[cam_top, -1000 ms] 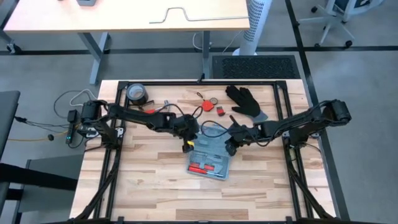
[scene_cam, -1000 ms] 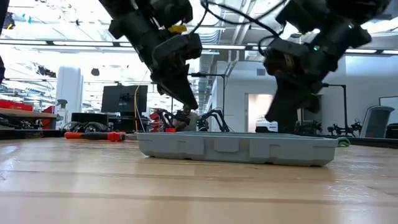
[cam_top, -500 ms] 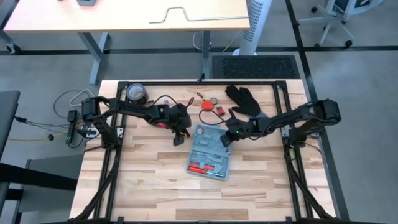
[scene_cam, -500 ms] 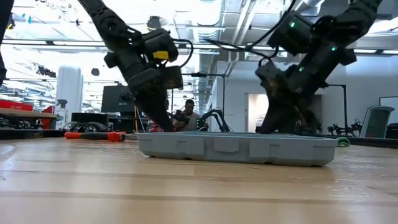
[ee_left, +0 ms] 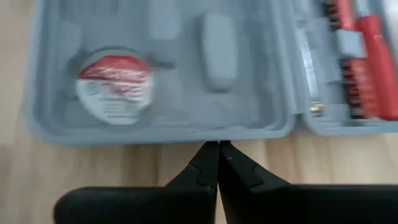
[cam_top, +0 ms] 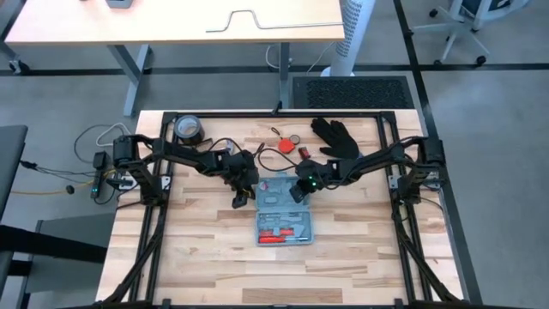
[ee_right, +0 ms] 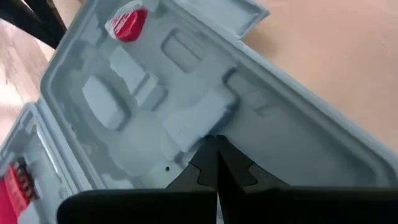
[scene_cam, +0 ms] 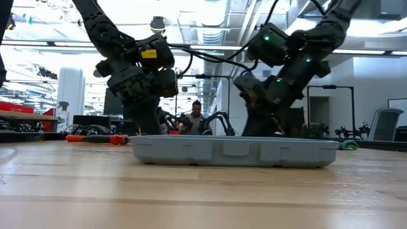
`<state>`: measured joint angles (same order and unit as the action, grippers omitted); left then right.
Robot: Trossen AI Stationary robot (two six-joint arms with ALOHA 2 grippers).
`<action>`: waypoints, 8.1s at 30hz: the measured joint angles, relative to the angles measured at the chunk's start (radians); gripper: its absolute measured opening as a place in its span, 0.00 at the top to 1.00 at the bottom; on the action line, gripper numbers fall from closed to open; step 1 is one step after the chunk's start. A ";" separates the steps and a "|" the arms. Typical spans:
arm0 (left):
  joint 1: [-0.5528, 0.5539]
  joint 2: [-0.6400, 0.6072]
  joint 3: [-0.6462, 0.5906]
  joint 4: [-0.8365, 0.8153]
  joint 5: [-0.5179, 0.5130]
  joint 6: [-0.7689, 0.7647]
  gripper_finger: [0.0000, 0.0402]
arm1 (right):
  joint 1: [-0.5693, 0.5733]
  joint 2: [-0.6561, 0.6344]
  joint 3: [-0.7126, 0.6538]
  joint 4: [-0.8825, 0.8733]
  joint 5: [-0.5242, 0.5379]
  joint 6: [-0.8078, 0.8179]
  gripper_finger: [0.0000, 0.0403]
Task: Prefit tool cases
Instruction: Put the orange hammer into the gray prefit tool case
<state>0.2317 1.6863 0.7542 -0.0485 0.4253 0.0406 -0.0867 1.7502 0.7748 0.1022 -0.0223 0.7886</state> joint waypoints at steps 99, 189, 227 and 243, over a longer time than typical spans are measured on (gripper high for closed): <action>0.410 -0.545 -0.092 -0.307 -0.456 0.240 0.99 | -0.195 -0.317 0.002 -0.136 0.052 -0.400 0.94; -0.359 -0.147 0.142 0.048 -0.538 -0.530 0.94 | 0.087 -0.681 -0.143 -0.220 0.192 -0.204 0.76; -0.388 0.394 0.754 -0.243 -0.337 -0.223 0.94 | 0.147 -0.810 -0.143 -0.423 0.256 -0.184 0.76; -0.398 0.458 0.748 -0.245 -0.320 -0.288 0.85 | 0.147 -0.809 -0.143 -0.442 0.260 -0.160 0.76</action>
<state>-0.1668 2.1441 1.5024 -0.2931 0.1057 -0.2476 0.0605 0.9417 0.6319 -0.3403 0.2379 0.6285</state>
